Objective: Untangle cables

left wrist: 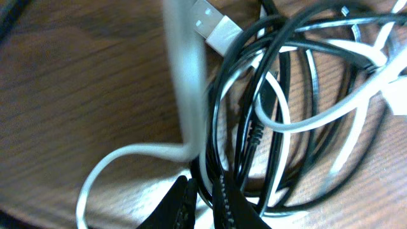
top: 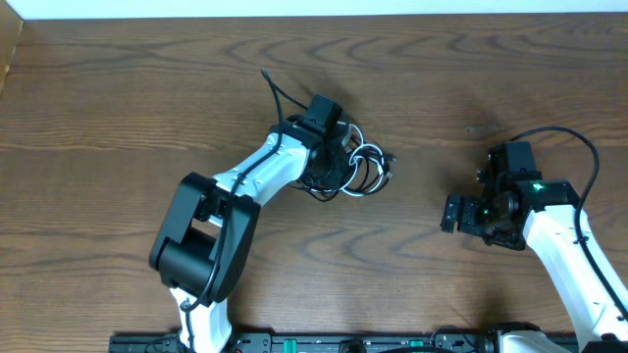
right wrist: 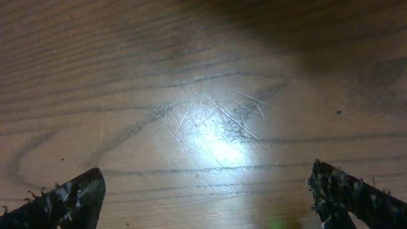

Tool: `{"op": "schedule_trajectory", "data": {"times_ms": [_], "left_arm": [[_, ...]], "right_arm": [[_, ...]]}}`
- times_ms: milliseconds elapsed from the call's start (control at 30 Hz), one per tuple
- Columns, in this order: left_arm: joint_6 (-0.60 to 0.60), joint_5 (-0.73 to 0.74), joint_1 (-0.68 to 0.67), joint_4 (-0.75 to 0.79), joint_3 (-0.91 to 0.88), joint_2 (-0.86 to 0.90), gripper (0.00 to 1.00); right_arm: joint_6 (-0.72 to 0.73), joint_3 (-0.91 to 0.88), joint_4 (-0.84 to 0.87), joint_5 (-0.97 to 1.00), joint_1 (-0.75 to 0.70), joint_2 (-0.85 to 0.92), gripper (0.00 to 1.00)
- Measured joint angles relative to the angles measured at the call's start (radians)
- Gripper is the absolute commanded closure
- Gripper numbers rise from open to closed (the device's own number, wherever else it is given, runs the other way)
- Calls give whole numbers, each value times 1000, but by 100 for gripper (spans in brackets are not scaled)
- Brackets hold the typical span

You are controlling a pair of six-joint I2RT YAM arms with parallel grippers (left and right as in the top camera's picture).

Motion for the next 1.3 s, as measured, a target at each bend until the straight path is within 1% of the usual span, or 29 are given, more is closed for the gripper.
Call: {"op": "schedule_trajectory", "data": {"times_ms": [100,167,233,367,433,467,500,533,600,900,1033,1300], "left_arm": [[0,0,16,-22,0,-48,83],[0,0,26,-34,0,-98,76],[-2,-1,33,-43,0,-154,71],[0,0,32,-54,0,-226,67],[0,0,32,-59,0,-231,62],[1,-1,32,-64,0,-230,58],[2,-1,32,-70,0,-229,49],[2,-1,32,-73,0,-229,43],[-3,-1,32,-71,0,-229,35],[0,0,32,-56,0,-228,32],[0,0,32,-56,0,-214,28],[0,0,32,-56,0,-187,28]], "right_arm": [[0,0,0,0,0,0,1],[0,0,0,0,0,0,1],[0,0,0,0,0,0,1],[0,0,0,0,0,0,1],[0,0,0,0,0,0,1],[0,0,0,0,0,0,1],[0,0,0,0,0,0,1],[0,0,0,0,0,0,1],[0,0,0,0,0,0,1],[0,0,0,0,0,0,1],[0,0,0,0,0,0,1],[0,0,0,0,0,0,1]]}}
